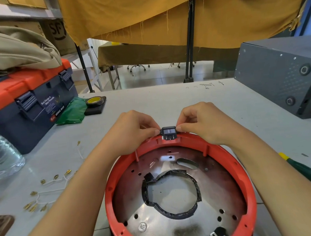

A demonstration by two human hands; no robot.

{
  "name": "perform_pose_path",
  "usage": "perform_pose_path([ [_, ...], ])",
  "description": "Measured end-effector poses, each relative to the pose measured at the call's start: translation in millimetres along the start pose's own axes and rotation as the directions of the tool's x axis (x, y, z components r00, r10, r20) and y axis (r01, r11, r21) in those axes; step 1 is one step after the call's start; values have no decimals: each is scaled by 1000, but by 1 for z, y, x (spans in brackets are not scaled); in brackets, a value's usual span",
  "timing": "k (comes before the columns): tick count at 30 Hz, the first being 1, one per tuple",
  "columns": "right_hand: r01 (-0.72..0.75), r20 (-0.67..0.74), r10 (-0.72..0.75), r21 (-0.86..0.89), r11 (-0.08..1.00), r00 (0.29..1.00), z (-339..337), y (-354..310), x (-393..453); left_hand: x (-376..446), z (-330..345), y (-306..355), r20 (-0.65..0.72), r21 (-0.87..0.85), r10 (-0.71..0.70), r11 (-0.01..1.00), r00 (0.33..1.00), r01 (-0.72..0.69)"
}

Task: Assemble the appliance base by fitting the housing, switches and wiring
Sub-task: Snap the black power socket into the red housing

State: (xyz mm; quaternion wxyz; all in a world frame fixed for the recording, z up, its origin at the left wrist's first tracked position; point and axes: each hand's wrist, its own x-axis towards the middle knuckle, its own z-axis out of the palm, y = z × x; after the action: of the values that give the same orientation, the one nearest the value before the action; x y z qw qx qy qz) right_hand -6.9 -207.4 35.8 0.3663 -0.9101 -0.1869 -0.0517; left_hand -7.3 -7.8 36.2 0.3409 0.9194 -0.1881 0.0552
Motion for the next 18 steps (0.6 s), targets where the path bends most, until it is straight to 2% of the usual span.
perform_pose_path([
  [4, 12, 29, -9, -90, 996, 1000, 2, 0, 0, 0, 3, 0, 10, 35, 15, 999, 1000, -16],
  [11, 26, 43, -22, -98, 995, 999, 3, 1, 0, -2, 3, 1, 21, 35, 42, 998, 999, -43],
  [15, 52, 58, -43, -157, 986, 997, 1, 0, -1, -7, -4, 3, 170, 64, 103, 991, 980, -115],
  [18, 64, 84, -57, -92, 994, 995, -5, -2, -3, -8, -5, 2, 202, 53, 101, 992, 974, -113],
])
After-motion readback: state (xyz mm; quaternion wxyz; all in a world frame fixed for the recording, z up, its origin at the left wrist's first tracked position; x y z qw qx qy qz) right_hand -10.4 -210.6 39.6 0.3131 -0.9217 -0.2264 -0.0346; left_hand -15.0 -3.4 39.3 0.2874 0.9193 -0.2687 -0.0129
